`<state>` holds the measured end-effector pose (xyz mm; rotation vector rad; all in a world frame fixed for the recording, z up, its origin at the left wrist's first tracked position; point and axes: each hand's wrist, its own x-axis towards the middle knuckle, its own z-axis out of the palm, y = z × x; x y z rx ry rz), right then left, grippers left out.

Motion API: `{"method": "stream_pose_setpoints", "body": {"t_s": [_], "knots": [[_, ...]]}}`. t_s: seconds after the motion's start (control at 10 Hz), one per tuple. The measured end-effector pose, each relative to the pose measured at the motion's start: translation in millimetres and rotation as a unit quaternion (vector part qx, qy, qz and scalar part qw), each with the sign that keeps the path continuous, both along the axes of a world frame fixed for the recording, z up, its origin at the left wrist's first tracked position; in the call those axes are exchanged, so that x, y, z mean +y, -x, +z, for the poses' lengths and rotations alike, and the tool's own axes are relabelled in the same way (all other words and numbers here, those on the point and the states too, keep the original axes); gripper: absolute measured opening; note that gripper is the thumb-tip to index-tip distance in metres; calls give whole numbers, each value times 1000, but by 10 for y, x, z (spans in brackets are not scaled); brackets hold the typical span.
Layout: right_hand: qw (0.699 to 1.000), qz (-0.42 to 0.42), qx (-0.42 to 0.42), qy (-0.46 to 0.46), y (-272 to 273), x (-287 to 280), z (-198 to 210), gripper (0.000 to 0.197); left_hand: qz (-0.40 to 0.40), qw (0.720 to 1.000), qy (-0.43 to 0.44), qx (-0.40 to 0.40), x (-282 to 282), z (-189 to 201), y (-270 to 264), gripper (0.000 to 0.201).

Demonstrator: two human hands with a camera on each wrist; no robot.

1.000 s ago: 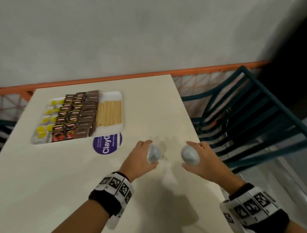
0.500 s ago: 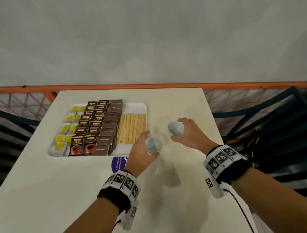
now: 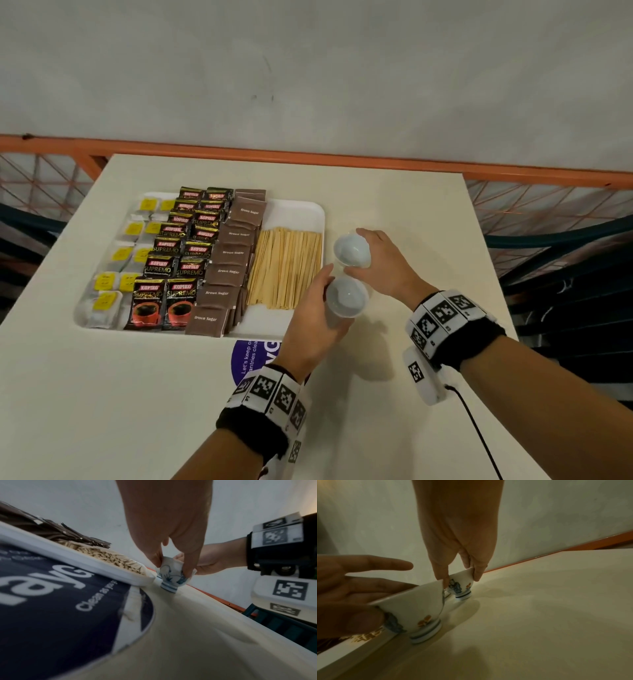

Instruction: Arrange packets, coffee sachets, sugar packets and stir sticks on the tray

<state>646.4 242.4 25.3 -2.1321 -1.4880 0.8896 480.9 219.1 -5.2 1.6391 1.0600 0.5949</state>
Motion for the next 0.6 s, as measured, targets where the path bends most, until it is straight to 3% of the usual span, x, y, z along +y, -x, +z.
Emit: {"method": "stream_pose_setpoints", "body": {"t_s": [0.4,0.5,0.6], "knots": [[1000,-2,23,-3,18,41,-9,87,-15,1000,1,-7,12,25,25,75],[999,-19,28,-9,-8,-75,46,88,-23,999,-20,24,-11,44,52,74],[997,-63,8,-33,-92,-432,38,80,-10,996,-76,49,-105,104,271,59]]}}
